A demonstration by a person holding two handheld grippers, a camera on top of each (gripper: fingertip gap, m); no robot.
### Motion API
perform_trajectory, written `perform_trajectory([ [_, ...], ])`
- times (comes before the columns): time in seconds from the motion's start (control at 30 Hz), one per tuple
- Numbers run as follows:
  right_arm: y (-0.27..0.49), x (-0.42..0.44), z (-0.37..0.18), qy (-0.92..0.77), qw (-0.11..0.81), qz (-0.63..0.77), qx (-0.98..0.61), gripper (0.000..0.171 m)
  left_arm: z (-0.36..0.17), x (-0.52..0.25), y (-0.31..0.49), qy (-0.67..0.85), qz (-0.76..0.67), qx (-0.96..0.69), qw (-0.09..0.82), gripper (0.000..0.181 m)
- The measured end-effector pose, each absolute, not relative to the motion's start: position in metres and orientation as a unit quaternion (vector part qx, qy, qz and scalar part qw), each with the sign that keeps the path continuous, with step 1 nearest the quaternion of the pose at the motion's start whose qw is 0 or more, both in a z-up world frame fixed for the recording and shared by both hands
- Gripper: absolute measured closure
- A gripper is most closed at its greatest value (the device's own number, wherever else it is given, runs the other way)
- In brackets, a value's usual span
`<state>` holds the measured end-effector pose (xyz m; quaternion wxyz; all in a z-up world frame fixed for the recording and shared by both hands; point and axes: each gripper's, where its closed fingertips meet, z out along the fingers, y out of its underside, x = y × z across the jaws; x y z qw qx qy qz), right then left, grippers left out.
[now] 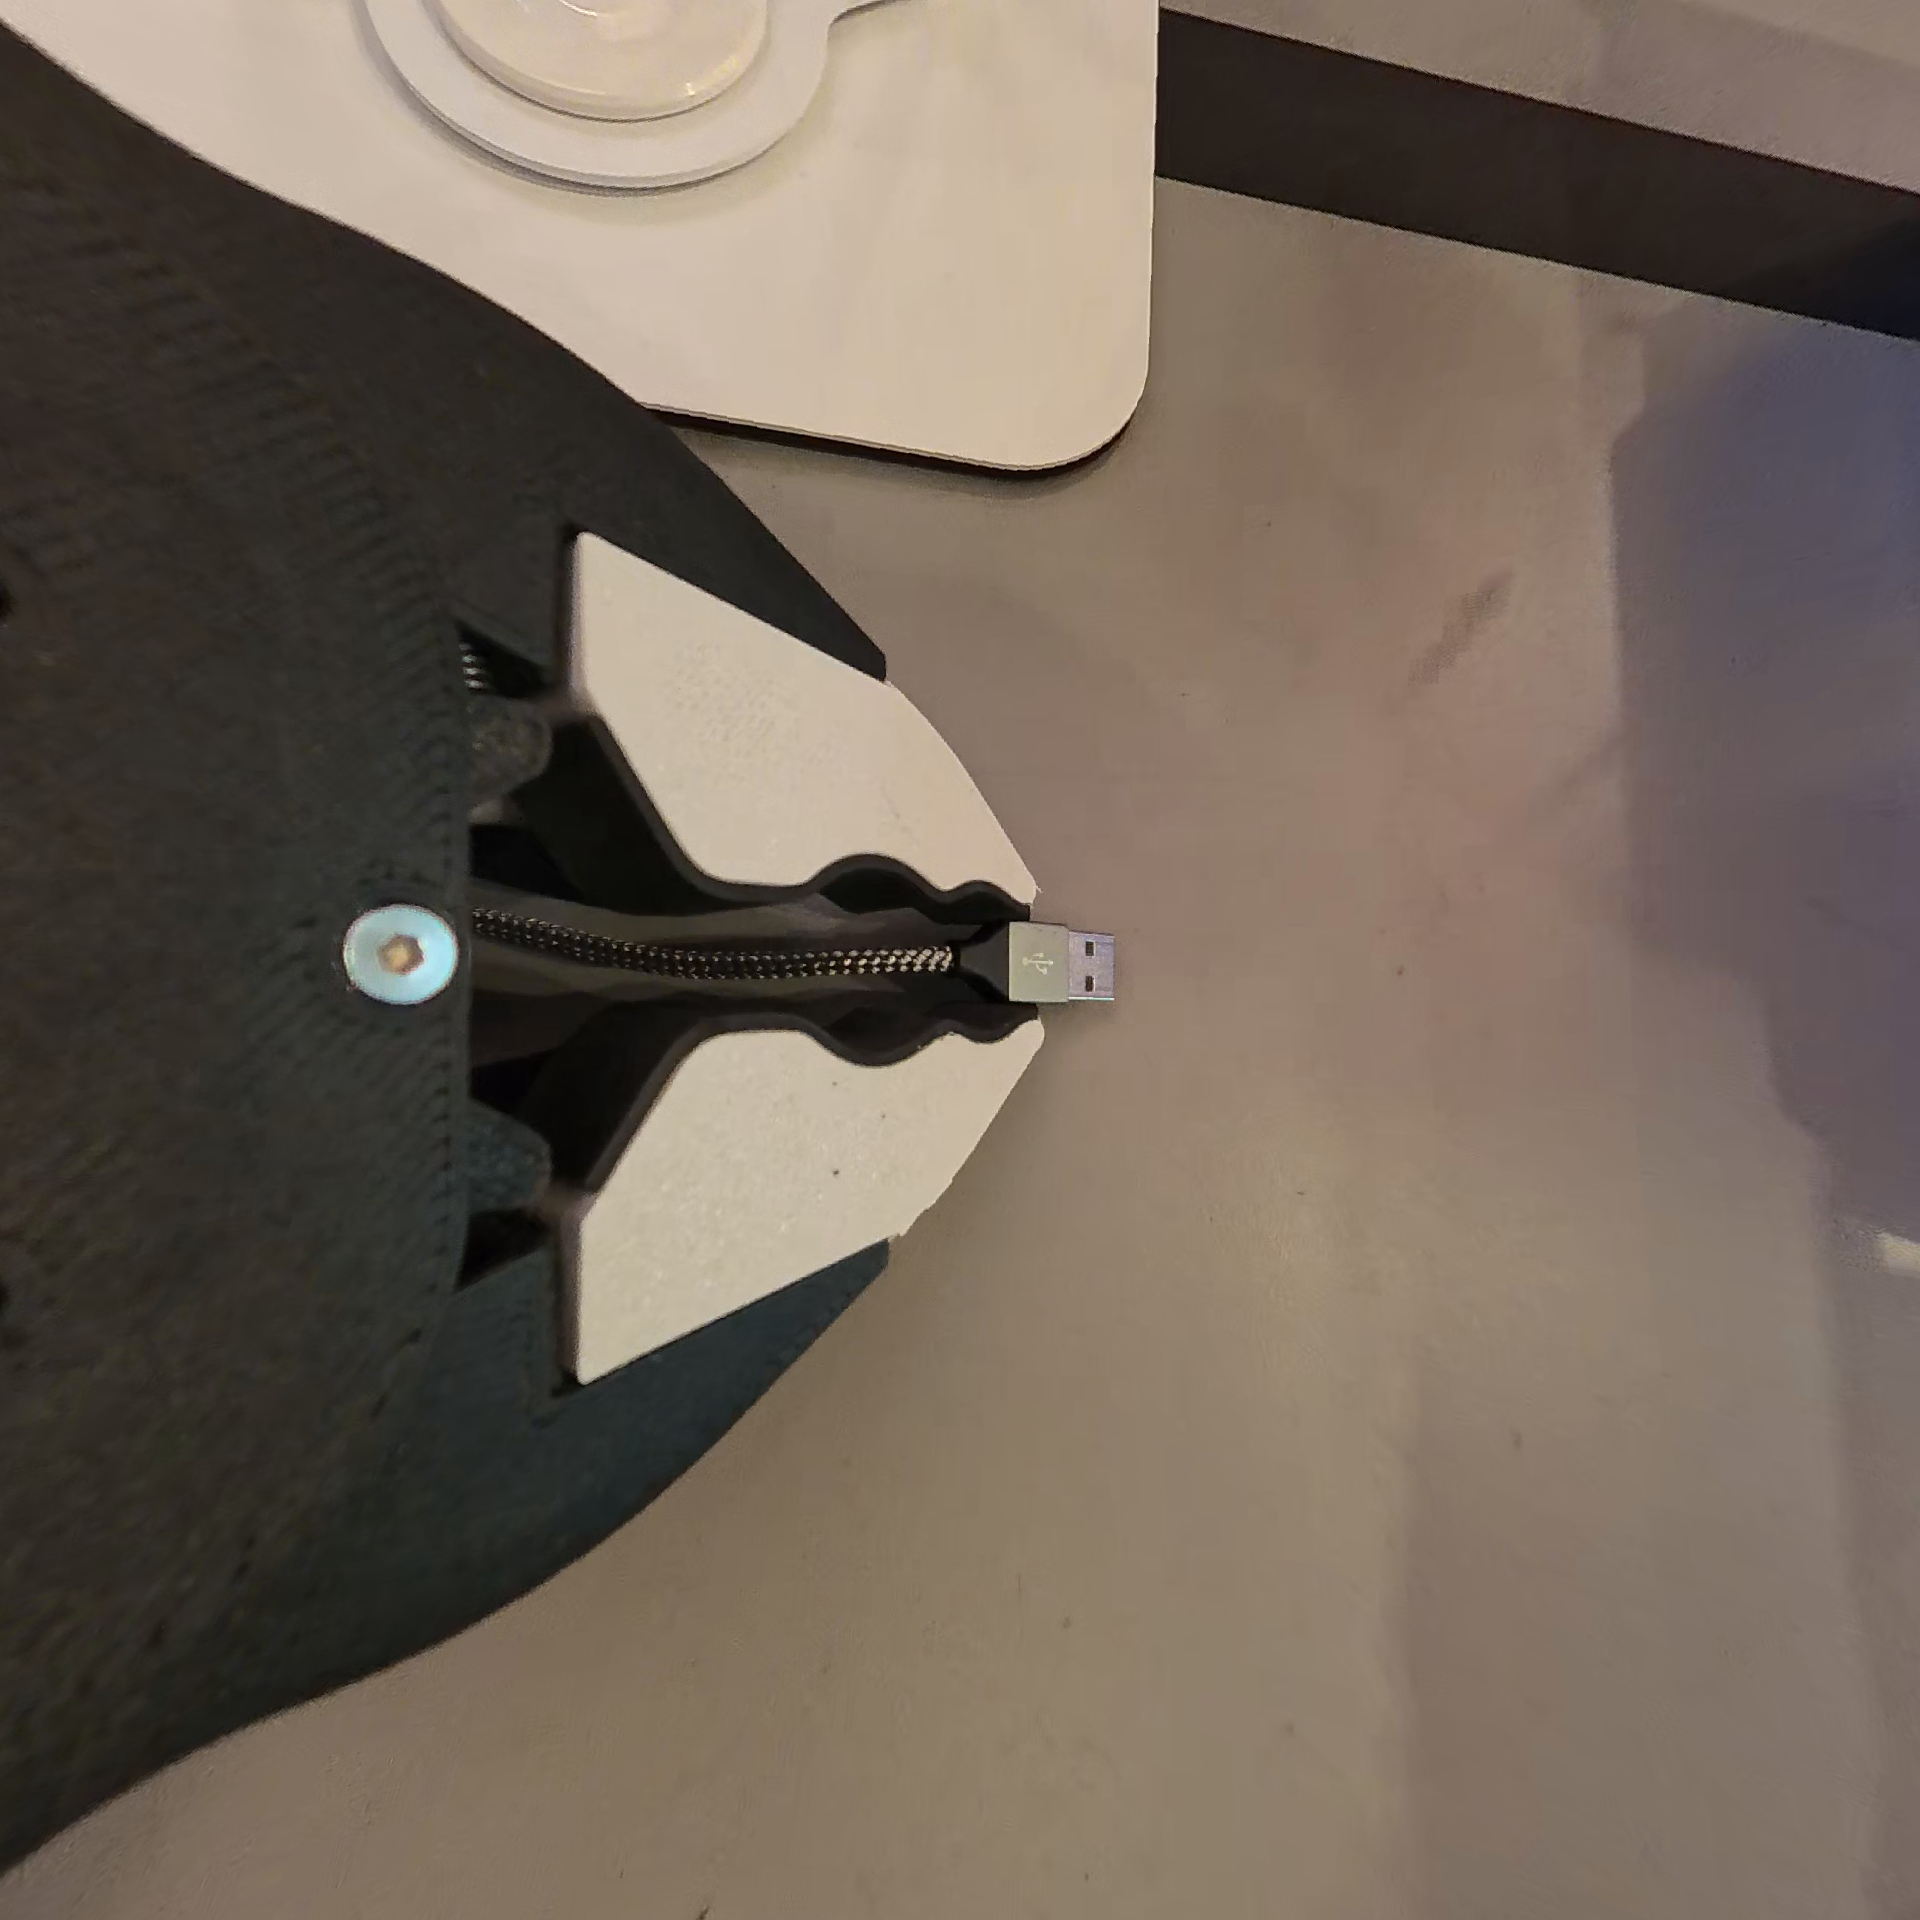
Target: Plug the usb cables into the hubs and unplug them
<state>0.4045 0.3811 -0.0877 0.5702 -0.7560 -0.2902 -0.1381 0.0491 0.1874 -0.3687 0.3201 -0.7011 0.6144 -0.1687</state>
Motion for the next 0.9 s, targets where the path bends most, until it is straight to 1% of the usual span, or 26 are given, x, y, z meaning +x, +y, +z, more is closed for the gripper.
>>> perform_trajectory([
  [0.13,0.388,0.386,-0.138,-0.352,0.497,-0.183,-0.772,0.131,-0.369,0.049,0.188,0.615,-0.169,-0.701,0.320,0.167],
  [0.37,0.397,0.358,-0.222,-0.410,0.400,-0.181,-0.799,0.131,-0.369,0.049,0.188,0.615,-0.168,-0.701,0.321,0.167],
  [0.67,0.400,0.368,-0.276,-0.433,0.314,-0.164,-0.829,0.130,-0.369,0.050,0.189,0.613,-0.168,-0.703,0.320,0.167],
  [0.9,0.394,0.374,-0.315,-0.456,0.211,-0.146,-0.852,0.131,-0.369,0.050,0.189,0.613,-0.167,-0.703,0.320,0.167],
])
